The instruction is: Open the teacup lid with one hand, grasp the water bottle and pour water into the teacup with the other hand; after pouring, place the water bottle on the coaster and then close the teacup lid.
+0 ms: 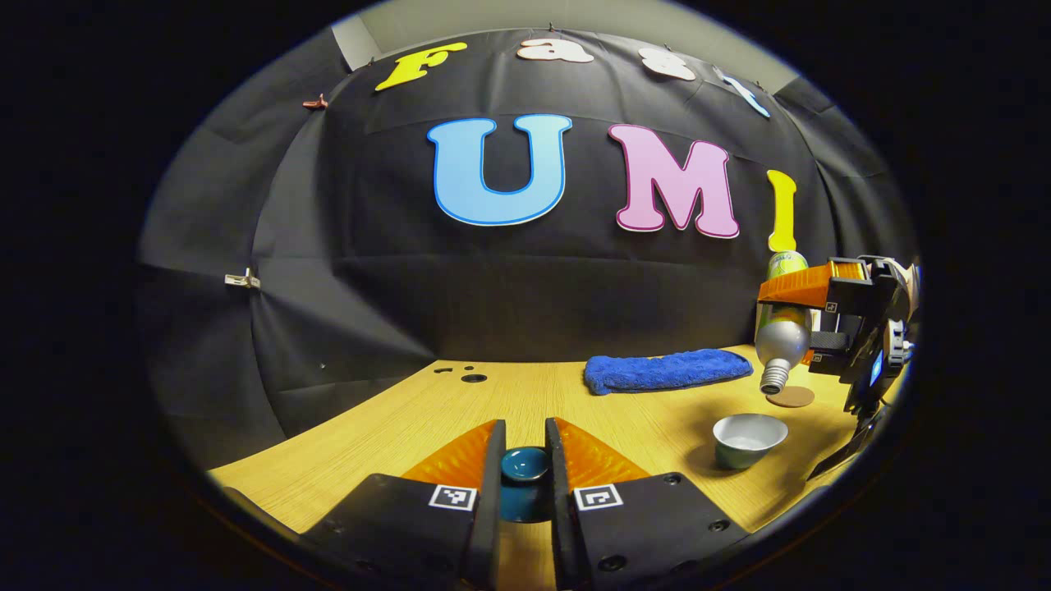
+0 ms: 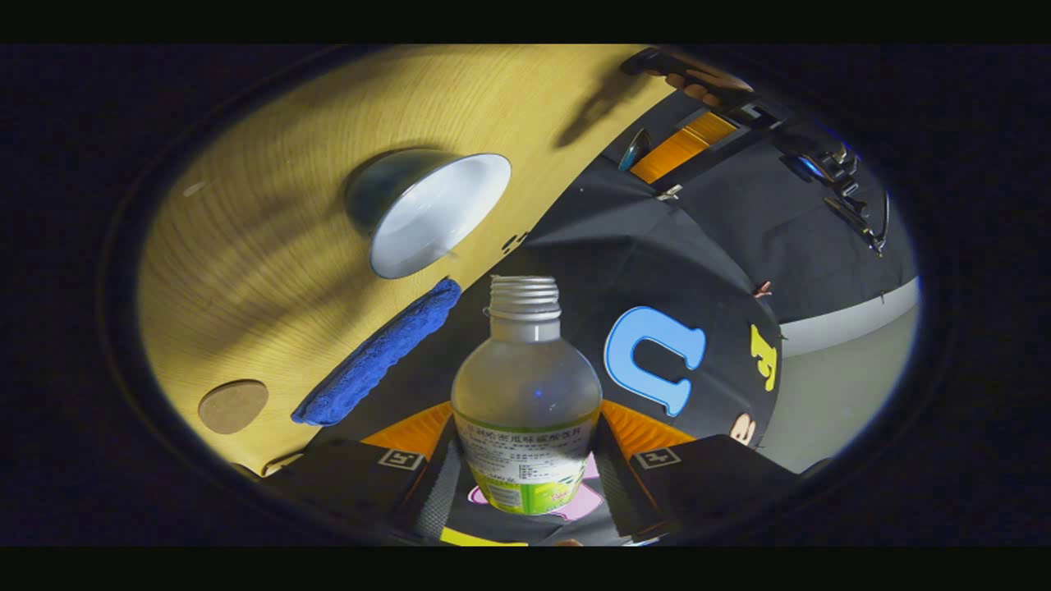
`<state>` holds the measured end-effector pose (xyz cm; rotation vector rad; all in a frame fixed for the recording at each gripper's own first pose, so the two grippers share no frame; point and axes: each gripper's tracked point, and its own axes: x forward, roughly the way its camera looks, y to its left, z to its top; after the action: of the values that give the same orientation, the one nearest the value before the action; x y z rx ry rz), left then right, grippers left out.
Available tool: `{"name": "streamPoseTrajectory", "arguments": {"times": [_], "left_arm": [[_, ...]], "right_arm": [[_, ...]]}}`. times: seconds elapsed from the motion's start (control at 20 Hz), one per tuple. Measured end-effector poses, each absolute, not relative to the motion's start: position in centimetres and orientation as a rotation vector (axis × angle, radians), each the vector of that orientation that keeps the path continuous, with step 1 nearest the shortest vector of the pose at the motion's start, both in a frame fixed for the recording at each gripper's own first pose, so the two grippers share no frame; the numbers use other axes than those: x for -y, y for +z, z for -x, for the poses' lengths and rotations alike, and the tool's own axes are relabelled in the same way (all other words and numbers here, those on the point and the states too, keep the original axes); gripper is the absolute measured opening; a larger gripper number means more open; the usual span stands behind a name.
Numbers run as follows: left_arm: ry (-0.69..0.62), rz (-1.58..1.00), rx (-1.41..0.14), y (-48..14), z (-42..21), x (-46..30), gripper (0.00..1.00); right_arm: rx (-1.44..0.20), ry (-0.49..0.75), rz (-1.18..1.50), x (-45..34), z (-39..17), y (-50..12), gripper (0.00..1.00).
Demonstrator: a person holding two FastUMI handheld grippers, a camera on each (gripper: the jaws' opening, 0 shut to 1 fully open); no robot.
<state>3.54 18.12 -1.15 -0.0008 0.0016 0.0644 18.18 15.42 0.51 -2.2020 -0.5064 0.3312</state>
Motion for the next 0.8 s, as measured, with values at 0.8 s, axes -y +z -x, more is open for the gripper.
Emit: {"name": "streamPoseTrajectory", "arguments": {"times": [0.8], "left_arm": [[0.065,0.001,-0.001,-1.16,-3.53,-18.11,0.29]], "right_arm": [[0.472,0.323,2.150,-15.19,-17.71,0.41,0.77]]}}
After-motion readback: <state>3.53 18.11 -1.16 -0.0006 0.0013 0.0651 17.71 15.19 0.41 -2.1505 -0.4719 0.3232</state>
